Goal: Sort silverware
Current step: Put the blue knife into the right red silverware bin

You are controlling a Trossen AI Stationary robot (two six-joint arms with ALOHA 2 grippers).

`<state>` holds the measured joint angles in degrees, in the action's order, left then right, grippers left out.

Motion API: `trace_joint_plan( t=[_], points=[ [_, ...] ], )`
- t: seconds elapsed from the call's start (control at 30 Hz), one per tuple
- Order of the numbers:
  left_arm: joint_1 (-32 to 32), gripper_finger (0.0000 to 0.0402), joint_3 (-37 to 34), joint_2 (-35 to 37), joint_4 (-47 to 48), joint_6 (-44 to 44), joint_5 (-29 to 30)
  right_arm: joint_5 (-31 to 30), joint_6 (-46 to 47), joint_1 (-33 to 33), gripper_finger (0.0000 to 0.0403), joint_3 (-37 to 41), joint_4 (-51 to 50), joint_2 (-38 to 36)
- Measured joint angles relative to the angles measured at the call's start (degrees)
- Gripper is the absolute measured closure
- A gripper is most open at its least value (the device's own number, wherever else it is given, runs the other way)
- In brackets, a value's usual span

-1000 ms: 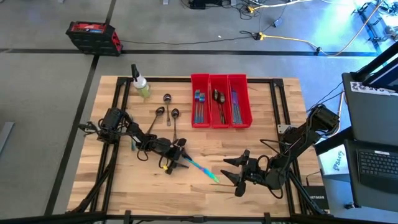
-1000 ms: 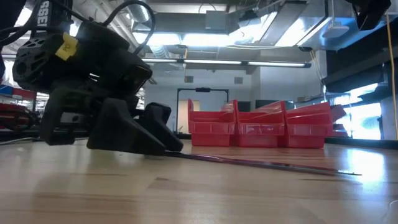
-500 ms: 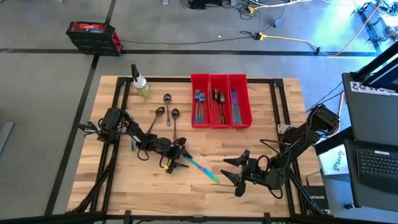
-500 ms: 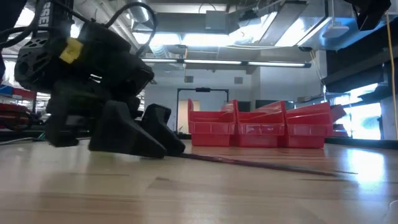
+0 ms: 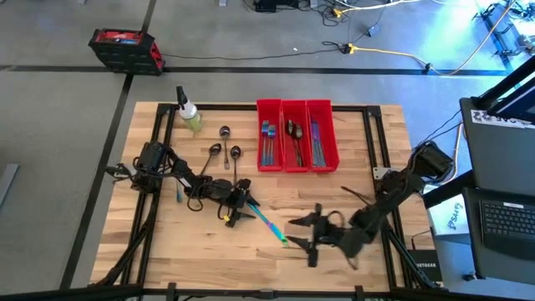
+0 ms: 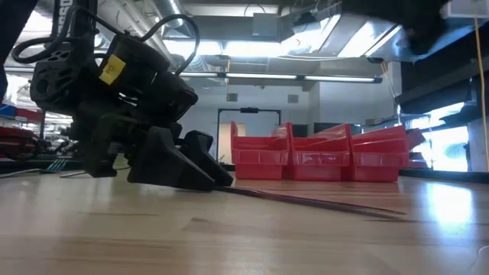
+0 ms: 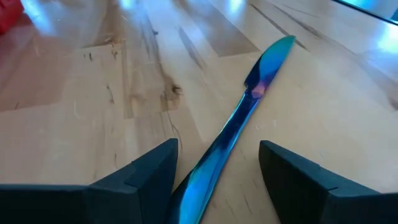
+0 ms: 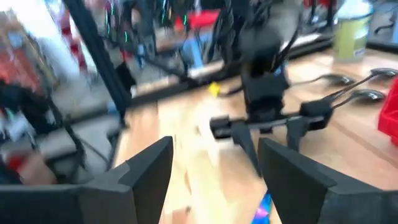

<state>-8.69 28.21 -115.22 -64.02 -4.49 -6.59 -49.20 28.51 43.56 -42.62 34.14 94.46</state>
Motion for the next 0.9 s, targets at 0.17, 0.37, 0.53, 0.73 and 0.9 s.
trace_joint_plan(
  t=[0.17,0.37,0.53,0.73,0.9],
  points=[
    [0.0,0.0188,0.0,0.0,0.3,0.2,-0.1,6.8,3.7,-5.4,0.0187,-6.6,-13.8,5.5],
    [-0.1,0.0188,0.0,0.0,0.5,1.3,-0.1,19.7,8.6,-8.5,0.026,-6.9,-13.9,11.6],
    [-0.1,0.0188,0.0,0.0,0.6,1.4,-0.1,23.3,10.2,-8.3,0.0377,-6.9,-12.8,15.0],
    [-0.1,0.0188,0.0,0.0,0.6,1.7,-0.2,24.4,10.0,-8.3,0.0397,-6.9,-11.6,17.2],
    [-0.1,0.0188,0.0,0.0,0.7,1.4,-0.2,24.3,10.9,-8.3,0.0401,-6.9,-11.6,18.9]
  ],
)
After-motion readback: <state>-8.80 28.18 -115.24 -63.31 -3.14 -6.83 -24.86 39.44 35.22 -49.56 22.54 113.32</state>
